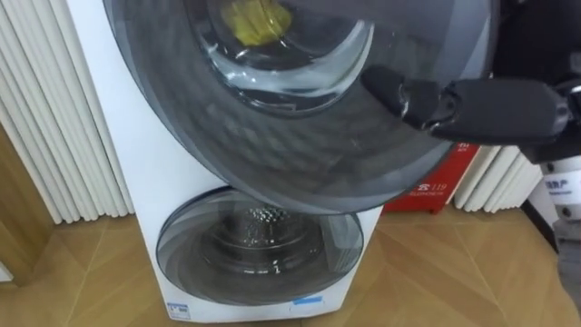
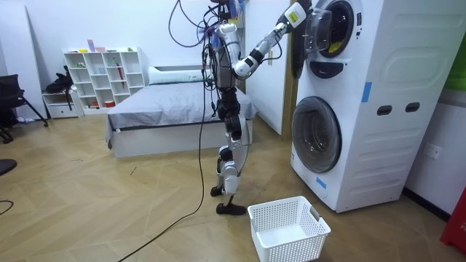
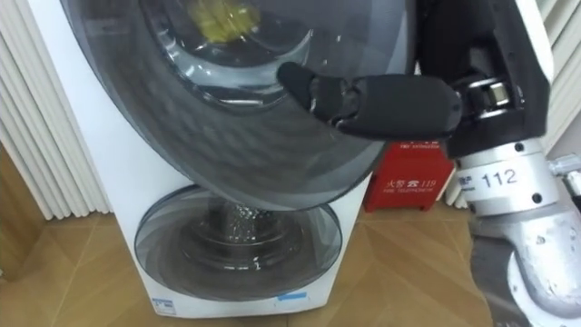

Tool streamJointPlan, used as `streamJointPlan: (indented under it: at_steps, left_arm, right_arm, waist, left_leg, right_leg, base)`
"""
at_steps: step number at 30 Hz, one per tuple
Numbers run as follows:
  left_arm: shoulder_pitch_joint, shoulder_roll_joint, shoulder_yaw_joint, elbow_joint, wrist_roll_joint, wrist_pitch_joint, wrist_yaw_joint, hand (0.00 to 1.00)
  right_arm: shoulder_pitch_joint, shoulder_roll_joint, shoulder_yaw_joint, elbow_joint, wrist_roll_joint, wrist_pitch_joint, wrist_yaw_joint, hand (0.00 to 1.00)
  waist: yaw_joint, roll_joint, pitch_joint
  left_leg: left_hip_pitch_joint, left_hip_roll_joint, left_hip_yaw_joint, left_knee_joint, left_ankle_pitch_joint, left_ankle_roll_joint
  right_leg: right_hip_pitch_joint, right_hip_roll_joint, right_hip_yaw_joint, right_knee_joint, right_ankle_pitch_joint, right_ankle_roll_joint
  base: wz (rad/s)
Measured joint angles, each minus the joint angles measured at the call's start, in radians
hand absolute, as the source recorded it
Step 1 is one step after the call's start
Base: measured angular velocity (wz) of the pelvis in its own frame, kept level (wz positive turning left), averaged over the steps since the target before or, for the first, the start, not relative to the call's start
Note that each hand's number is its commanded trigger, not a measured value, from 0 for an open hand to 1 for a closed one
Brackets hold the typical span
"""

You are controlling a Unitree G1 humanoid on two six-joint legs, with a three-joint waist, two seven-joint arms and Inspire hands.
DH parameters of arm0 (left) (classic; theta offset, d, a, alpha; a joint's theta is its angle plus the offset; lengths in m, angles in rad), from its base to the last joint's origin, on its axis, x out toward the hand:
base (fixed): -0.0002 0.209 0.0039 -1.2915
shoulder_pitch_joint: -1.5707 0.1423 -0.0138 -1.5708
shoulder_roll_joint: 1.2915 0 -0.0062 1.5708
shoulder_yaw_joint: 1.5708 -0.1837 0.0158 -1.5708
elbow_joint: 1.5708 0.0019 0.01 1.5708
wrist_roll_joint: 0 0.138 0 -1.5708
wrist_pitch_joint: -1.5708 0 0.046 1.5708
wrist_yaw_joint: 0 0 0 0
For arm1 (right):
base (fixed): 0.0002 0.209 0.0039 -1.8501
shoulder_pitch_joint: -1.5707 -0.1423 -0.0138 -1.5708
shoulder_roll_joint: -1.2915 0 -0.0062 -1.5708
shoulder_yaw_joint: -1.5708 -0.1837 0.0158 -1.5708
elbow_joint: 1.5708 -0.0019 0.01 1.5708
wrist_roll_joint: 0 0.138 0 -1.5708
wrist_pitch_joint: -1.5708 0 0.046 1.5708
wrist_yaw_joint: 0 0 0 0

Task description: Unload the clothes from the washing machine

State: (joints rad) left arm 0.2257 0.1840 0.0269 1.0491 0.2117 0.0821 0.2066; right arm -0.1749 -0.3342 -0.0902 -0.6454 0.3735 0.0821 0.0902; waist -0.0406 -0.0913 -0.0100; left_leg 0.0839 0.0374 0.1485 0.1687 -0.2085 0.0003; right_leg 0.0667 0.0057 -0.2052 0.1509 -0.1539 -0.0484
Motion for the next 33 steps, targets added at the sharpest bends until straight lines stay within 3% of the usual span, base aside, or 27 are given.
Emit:
streamJointPlan:
  at_steps: [4,8,11,19,25,28,33]
  left_arm:
    - [-0.011,0.004,-0.009,0.012,-0.002,0.0,0.0,0.0]
    - [-0.022,0.004,-0.009,0.012,-0.002,-0.001,0.0,0.0]
    - [-0.03,0.004,-0.01,0.011,-0.003,-0.001,-0.001,0.0]
    - [-0.044,0.007,-0.043,0.013,-0.003,-0.002,-0.001,0.0]
    - [-0.054,0.008,-0.052,0.012,-0.003,-0.001,0.001,0.0]
    - [-0.048,0.008,-0.062,0.013,-0.002,0.002,0.001,0.0]
    - [-0.059,0.01,-0.074,0.013,-0.002,0.004,0.0,0.0]
  right_arm:
    - [0.009,0.0,0.002,0.001,0.066,-0.009,0.037,0.0]
    - [0.054,0.016,-0.004,0.001,0.094,-0.056,0.079,0.0]
    - [0.066,0.017,-0.009,0.001,0.098,-0.066,0.105,0.0]
    - [0.083,0.055,0.027,0.01,0.102,-0.115,0.143,0.0]
    - [0.081,0.063,0.093,0.02,0.108,-0.105,0.154,0.0]
    - [0.082,0.095,0.16,0.02,0.164,-0.118,0.166,0.0]
    - [0.083,0.14,0.169,0.058,0.169,-0.129,0.163,0.0]
  waist:
    - [-0.007,-0.008,0.0002]
    - [-0.008,-0.019,-0.0021]
    - [-0.007,-0.019,-0.0026]
    - [-0.003,0.001,-0.0007]
    - [0.021,0.005,-0.0026]
    - [0.033,0.004,-0.0035]
    - [0.053,0.005,-0.0016]
  left_leg:
    - [0.007,0.002,0.006,0.001,0.001,-0.001]
    - [0.007,0.002,0.007,0.001,0.001,-0.001]
    - [0.009,0.002,0.012,0.001,0.001,-0.001]
    - [0.011,0.003,0.011,-0.003,0.001,-0.001]
    - [-0.005,0.002,-0.007,0.0,0.001,-0.002]
    - [-0.008,0.002,-0.017,0.002,0.003,-0.005]
    - [-0.008,0.004,-0.027,0.018,0.007,-0.01]
  right_leg:
    - [0.003,0.0,0.001,0.001,0.0,-0.001]
    - [0.005,0.0,0.002,0.0,0.001,-0.001]
    - [0.005,0.0,0.006,0.002,0.001,-0.001]
    - [0.008,0.0,0.003,0.003,0.001,-0.001]
    - [0.006,-0.002,-0.02,0.002,0.0,-0.003]
    - [0.008,-0.002,-0.034,0.0,-0.002,-0.005]
    - [0.024,-0.004,-0.057,-0.001,-0.005,-0.009]
  base:
    - [-0.03]
    - [0.0]
    - [-0.03]
    - [0.0]
    - [0.11]
    - [0.11]
    - [0.11]
